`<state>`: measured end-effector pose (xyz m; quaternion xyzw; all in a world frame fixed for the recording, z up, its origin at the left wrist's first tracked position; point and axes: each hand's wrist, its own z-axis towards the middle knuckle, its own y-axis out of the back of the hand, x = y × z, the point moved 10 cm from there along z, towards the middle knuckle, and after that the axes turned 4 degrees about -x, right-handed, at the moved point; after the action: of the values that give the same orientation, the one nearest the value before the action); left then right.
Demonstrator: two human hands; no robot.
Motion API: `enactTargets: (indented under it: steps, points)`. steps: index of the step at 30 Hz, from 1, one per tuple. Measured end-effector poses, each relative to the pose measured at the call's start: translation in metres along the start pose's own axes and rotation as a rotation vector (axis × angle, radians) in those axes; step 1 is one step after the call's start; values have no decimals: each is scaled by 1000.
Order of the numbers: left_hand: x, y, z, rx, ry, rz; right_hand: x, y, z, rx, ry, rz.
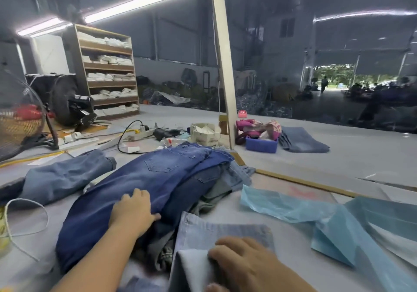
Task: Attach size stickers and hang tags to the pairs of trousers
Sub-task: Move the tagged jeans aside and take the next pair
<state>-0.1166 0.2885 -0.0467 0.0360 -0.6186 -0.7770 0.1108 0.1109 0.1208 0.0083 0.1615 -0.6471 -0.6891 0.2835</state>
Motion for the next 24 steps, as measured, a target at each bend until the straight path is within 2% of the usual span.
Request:
enactTargets:
  steps: [3,6,10,13,15,16,18,20,21,24]
  points:
    - [18,5,8,35,-62,-178,-9,1,-4,-64,-44,147]
    - [28,23,0,20,-77,-311,-4,9,-10,-70,-37,149]
    - [18,89,-33,-297,-55,-464,-7,31,-25,-181,-98,179]
    - [0,173,-77,-627,-186,-598,-20,51,-41,-276,-201,270]
    - [-14,232,-112,-778,-292,-708,-28,58,-51,-283,-291,408]
    - [-21,259,-131,-825,-337,-761,-29,60,-56,-264,-344,523]
    - [-39,310,-169,-880,-435,-841,-31,56,-69,-229,-482,972]
    - [-64,349,-212,-880,-572,-873,-28,47,-86,-136,-636,1437]
    - [-79,363,-234,-853,-658,-881,-24,49,-96,-124,-651,1577]
    - [-121,391,-297,-739,-885,-879,-19,78,-125,-283,-623,1930]
